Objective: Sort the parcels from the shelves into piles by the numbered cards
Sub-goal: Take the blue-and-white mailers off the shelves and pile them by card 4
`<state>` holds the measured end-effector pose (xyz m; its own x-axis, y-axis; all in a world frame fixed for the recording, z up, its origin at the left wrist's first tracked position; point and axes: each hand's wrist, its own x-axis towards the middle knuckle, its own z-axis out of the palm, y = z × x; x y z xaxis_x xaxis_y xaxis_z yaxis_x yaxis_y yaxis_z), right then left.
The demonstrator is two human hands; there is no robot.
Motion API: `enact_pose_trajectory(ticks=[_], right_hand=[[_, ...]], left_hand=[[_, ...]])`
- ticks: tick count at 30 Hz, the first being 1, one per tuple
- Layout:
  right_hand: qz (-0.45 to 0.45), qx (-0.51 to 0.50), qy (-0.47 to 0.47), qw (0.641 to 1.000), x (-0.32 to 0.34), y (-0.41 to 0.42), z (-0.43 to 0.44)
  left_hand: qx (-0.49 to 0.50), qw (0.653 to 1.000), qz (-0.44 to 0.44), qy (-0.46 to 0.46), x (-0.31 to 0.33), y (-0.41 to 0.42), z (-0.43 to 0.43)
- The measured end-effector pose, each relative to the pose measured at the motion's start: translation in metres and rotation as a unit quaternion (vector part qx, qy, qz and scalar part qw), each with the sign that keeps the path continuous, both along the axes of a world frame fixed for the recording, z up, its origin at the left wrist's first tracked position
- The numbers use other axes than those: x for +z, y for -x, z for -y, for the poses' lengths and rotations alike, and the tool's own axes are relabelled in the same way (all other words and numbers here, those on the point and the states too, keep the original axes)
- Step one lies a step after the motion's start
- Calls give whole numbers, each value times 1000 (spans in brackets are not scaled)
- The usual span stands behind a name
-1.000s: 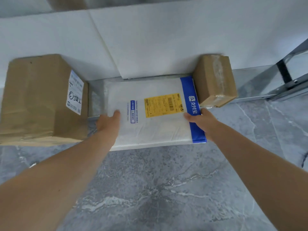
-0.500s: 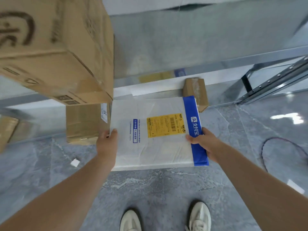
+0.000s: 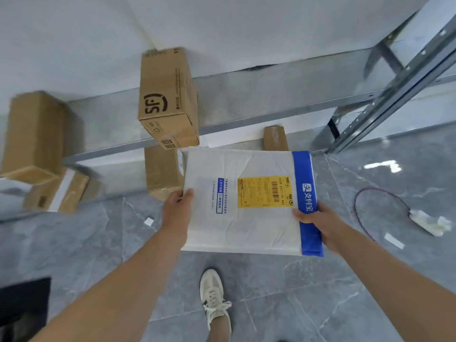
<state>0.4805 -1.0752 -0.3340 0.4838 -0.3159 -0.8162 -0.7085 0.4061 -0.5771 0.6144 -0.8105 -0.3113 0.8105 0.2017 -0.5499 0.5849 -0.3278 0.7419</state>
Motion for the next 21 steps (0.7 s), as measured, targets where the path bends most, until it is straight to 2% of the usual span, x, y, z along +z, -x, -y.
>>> enact_pose_trajectory(ticks=[5,13,21], right_hand=[[23,17,52,998,85,52,3],[70,-8,102,992,242,136,24],[212,0,170,962,399,145,19]], left_hand=[[28,999,0,31,62,69,-5],[36,980,-20,194,203,148,6],[36,966,72,246,349,173,0]])
